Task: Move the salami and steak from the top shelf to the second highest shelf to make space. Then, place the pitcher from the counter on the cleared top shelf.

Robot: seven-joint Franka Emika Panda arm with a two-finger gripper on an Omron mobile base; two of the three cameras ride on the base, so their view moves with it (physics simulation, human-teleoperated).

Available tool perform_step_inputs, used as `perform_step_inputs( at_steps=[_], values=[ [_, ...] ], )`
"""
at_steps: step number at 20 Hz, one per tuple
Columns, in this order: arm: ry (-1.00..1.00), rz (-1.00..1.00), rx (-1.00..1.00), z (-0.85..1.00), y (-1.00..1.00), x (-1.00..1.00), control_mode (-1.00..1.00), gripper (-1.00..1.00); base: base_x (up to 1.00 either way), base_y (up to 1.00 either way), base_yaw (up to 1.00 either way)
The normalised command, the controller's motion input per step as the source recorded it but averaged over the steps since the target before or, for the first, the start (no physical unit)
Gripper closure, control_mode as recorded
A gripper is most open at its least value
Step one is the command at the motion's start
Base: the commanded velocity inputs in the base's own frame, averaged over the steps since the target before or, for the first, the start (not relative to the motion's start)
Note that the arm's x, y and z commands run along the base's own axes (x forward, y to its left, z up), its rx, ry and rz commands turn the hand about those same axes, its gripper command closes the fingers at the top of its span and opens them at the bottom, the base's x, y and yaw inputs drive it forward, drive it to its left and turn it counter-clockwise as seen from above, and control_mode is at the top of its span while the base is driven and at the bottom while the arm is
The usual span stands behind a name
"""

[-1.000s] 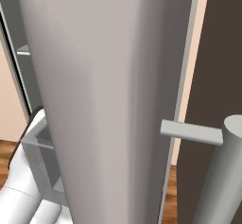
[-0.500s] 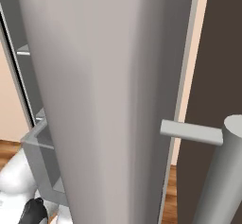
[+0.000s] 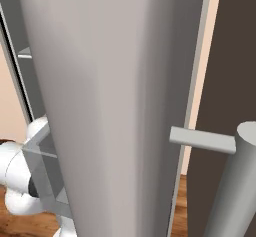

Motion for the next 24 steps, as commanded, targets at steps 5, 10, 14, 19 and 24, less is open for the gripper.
perform_step_inputs(
  at_steps=[5, 10, 14, 19, 24],
  values=[
    [0.00, 0.00, 0.00, -0.47, -0.07, 0.63, -1.00, -1.00, 0.00, 0.00, 0.00],
    [-0.03, 0.00, 0.00, -0.12, -0.11, 0.43, -1.00, -1.00, 0.00, 0.00, 0.00],
    [-0.13, 0.00, 0.00, 0.00, -0.01, -0.13, -1.00, -1.00, 0.00, 0.00, 0.00],
    [-0.15, 0.00, 0.00, 0.44, 0.05, -0.67, -1.00, -1.00, 0.00, 0.00, 0.00],
    [-0.08, 0.00, 0.00, 0.95, 0.18, -0.70, -1.00, -1.00, 0.00, 0.00, 0.00]
  ],
)
